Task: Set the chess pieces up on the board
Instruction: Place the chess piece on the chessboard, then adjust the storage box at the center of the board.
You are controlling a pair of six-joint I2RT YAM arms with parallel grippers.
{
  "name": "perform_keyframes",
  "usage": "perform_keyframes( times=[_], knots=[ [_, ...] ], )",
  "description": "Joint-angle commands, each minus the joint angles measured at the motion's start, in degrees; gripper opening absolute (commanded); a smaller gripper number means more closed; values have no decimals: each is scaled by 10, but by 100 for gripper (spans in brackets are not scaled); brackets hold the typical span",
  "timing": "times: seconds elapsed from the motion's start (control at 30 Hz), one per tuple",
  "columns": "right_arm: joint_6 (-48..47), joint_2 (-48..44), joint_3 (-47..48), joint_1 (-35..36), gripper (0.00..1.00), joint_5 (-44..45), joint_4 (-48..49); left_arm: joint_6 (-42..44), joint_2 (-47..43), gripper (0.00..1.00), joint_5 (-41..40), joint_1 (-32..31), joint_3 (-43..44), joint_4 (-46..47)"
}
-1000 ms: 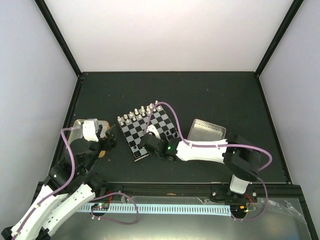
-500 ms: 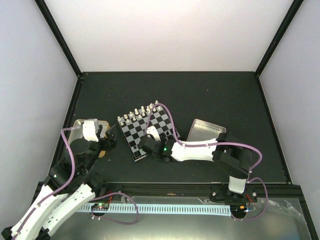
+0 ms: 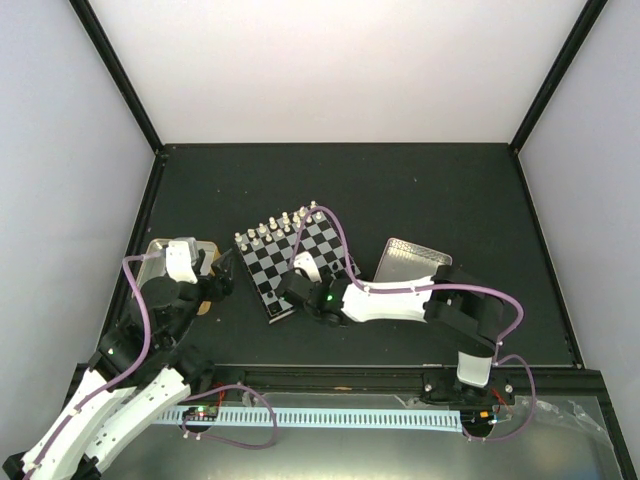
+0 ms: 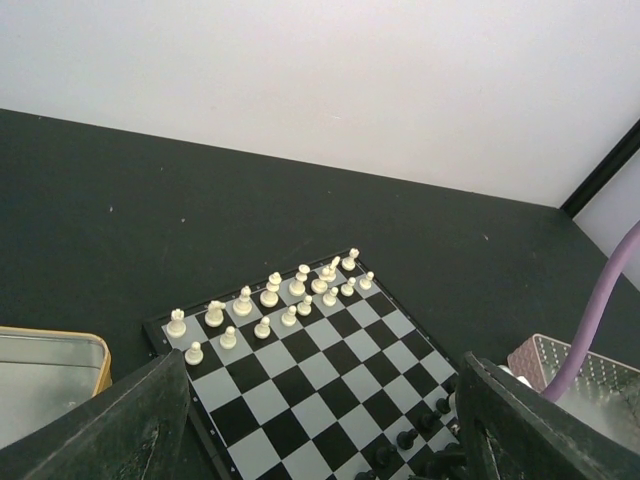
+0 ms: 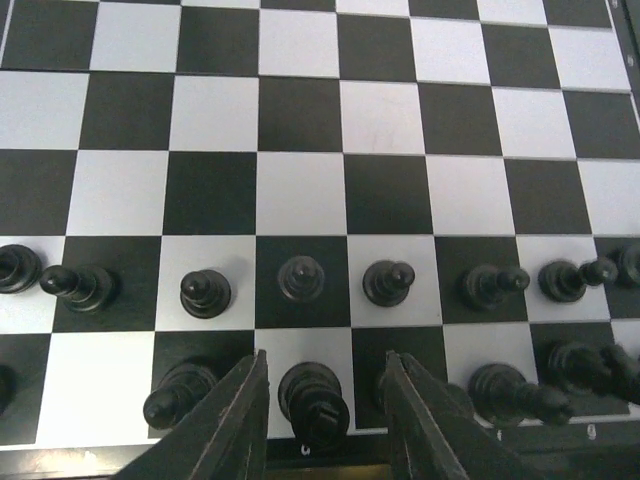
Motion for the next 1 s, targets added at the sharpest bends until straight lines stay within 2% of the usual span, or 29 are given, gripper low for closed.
perform_keyframes(
  times=[0.0,0.2,0.4,0.5,0.6,0.73,0.87,0.97],
  knots=[
    [23,-37,13,-11,36,-18,-14,-7,0,75,-4,4,3,-5],
    [51,-132,-15,-56,38,-75,-13,-7,-1,75,-1,3,4,-4],
    [73,-246,-73,-161,40,-134,-64,-4,2,77,26,4,5,2],
    [58,-291,-104,-230,48,-166,-112,0,12,78,58,3,4,13],
    [13,-319,-123,-293,63,-162,-158,2,29,79,97,3,2,24],
    [-72,-309,-121,-387,81,-165,-190,-2,56,79,139,4,0,41],
    [-143,-267,-111,-445,88,-166,-180,-10,78,79,165,4,1,54],
    [-172,-219,-92,-453,90,-160,-181,-12,88,79,176,3,4,59]
  ],
)
